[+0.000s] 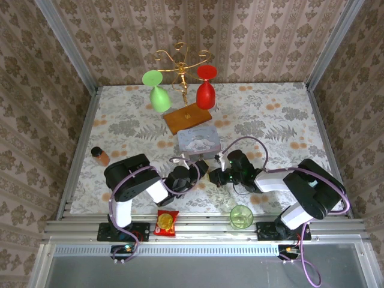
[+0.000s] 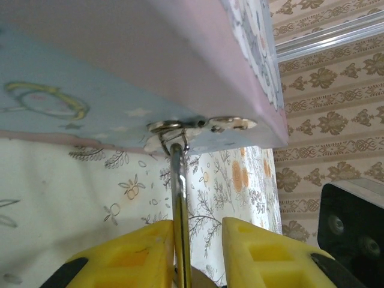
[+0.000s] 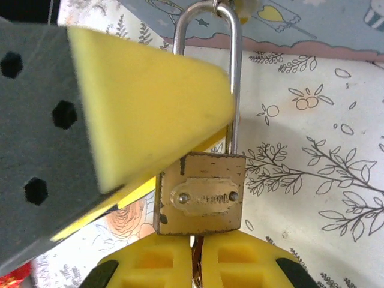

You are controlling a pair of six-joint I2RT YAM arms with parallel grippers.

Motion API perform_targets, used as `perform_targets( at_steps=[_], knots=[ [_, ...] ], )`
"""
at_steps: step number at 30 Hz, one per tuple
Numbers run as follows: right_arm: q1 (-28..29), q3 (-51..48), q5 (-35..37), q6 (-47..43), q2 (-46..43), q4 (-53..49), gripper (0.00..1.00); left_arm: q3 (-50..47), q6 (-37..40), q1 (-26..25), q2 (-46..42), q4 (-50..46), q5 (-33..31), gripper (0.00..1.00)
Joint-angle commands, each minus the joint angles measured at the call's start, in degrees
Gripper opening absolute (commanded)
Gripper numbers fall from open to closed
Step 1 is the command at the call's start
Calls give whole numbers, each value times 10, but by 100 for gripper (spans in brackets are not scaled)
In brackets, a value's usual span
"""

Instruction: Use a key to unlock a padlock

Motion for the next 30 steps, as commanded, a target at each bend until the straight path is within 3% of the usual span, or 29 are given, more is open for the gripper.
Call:
perform_targets(
  at_steps=[1,13,17,26,30],
  knots=[
    [-38,-25,-93,68,18,111,7,-30,-2,-2,-19,-3,-24,24],
    [-47,-12,-119,79,29,97,7,-43,8,11,-16,-4,-17,17],
    [-49,-1,-82,60,25,12,17,-46,11,14,-12,-6,-22,17],
    [-61,11,-62,60,56,-32,17,-35,10,18,-4,-5,-12,19],
    [-68,8,-37,58,37,-64,34,-37,13,19,-8,-6,-12,19]
  ],
)
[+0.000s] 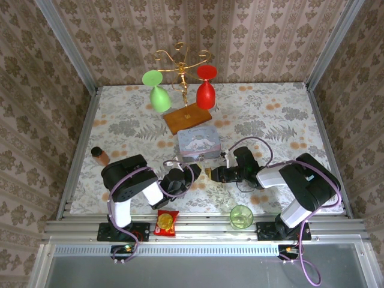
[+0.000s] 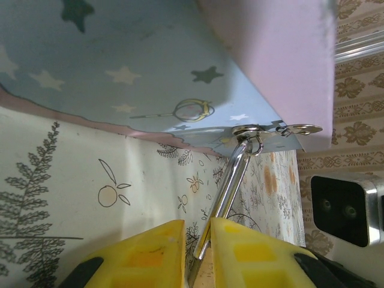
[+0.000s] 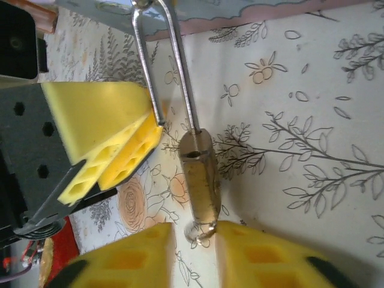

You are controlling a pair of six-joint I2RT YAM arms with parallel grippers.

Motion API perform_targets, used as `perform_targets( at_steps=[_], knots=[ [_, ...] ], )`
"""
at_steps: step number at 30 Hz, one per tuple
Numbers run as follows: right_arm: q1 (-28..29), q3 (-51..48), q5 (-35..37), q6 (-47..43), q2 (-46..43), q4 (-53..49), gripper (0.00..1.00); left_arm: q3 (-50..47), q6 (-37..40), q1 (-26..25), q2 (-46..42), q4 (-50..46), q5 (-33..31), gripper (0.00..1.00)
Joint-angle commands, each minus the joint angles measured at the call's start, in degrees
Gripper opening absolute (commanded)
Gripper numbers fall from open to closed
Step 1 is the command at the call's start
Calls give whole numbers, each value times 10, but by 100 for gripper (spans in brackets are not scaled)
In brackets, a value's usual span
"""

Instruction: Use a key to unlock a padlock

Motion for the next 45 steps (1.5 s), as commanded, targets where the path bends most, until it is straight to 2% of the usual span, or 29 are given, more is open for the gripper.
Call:
perform_targets(
  at_steps=[1,4,9,12,16,20,31,36,45],
  knots=[
    [-9,1,73,-14,-7,-77,35,6,15,3,2,-2,1,19],
    [-10,12,119,-32,-27,-133,36,6,13,3,4,-2,1,19],
    [-7,35,137,-37,-54,-169,41,7,30,2,-9,-6,-1,18],
    [-2,53,173,-42,-77,-202,45,5,43,-3,-39,-39,-16,19],
    [11,90,214,-66,-87,-225,46,9,83,-15,-104,-124,-42,26],
    [14,130,190,-75,-57,-215,42,23,130,-22,-181,-226,-63,29],
    [39,178,174,-89,23,-182,41,15,239,-28,-368,-423,-148,31],
    [48,188,173,-89,44,-180,40,10,252,-28,-391,-441,-166,32],
    [63,199,194,-96,61,-182,36,11,257,-25,-381,-429,-155,32]
  ],
)
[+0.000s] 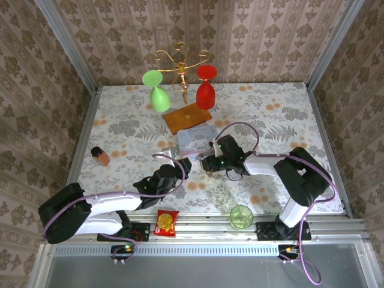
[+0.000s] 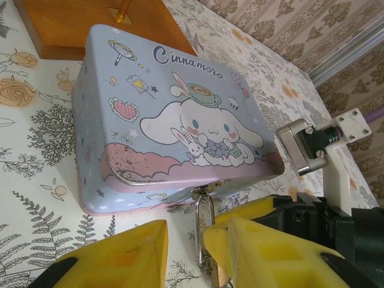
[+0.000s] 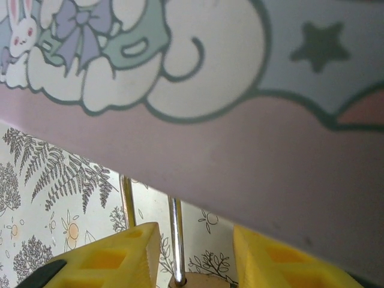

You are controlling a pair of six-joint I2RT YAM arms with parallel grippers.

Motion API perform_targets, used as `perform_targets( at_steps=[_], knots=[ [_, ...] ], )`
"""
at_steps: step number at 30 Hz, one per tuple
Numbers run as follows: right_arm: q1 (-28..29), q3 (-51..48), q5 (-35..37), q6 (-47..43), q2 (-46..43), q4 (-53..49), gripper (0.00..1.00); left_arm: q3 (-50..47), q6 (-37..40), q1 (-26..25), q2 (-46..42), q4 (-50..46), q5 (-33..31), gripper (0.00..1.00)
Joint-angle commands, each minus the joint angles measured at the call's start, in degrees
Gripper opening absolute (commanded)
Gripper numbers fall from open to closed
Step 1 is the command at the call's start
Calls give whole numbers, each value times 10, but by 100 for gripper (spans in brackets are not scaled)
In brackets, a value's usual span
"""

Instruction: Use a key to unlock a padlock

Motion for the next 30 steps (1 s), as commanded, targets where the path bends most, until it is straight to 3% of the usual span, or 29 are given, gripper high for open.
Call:
perform_targets(
  at_steps=[1,5,8,12,17,25,30],
  knots=[
    [11,26,24,-18,14,-2,35,-1,16,1,4,-4,-10,32],
    [27,33,50,-32,19,-21,26,-2,16,3,7,0,-8,32],
    [27,30,67,-21,17,-23,15,8,31,6,12,-8,-2,32],
    [27,29,65,10,16,-25,13,102,126,2,21,-142,2,34],
    [26,13,79,70,14,-11,11,186,254,13,49,-203,3,36],
    [30,-26,128,187,22,43,4,274,363,101,178,-162,155,34],
    [36,-41,162,254,26,74,3,319,388,119,264,-169,185,29]
  ],
)
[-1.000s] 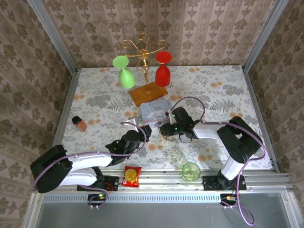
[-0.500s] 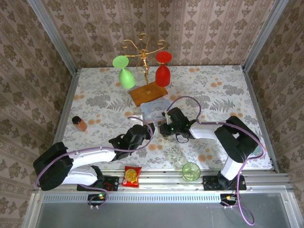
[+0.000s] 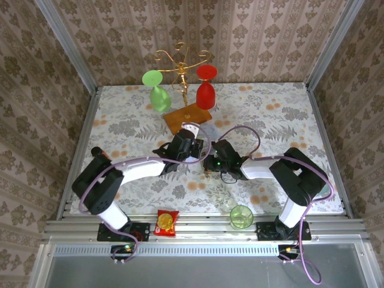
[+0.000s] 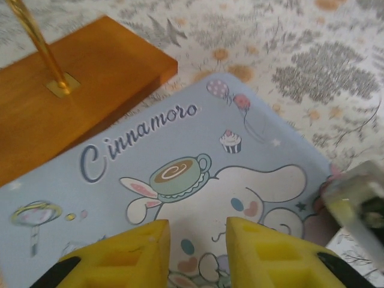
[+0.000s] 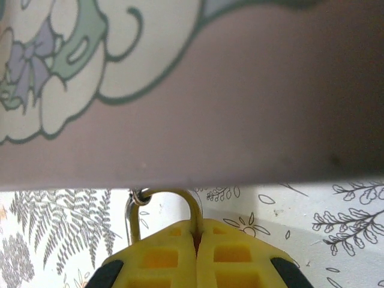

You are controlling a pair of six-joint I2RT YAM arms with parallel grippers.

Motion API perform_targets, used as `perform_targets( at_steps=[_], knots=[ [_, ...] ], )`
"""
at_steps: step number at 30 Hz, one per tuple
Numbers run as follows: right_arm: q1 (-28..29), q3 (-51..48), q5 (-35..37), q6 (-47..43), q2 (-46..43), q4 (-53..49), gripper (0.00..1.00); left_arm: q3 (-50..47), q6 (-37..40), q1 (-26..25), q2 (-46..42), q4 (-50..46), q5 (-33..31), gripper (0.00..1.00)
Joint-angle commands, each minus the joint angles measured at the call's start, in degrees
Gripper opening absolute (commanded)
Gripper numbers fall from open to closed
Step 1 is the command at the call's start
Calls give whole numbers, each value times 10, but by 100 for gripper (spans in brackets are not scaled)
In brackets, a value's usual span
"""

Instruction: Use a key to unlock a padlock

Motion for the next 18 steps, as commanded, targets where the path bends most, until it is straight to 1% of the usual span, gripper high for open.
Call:
perform_targets(
  at_steps=[1,4,7,9,12,14,16,18],
  knots=[
    [7,-12,66,76,15,-12,3,27,41,4,32,-11,44,27],
    [11,-7,78,113,22,-9,1,18,33,3,45,-8,41,25],
    [12,1,103,167,32,-24,0,-15,25,4,42,18,30,22],
    [13,3,114,191,39,-15,0,-37,23,5,41,37,28,21],
    [15,1,139,206,36,-6,0,-60,18,12,46,60,47,19],
    [16,-2,158,214,26,-3,0,-75,8,20,49,78,62,16],
    [17,2,169,216,17,-6,0,-97,-6,31,49,110,77,16],
    [22,11,185,220,11,-18,0,-106,-9,37,49,120,85,16]
  ],
)
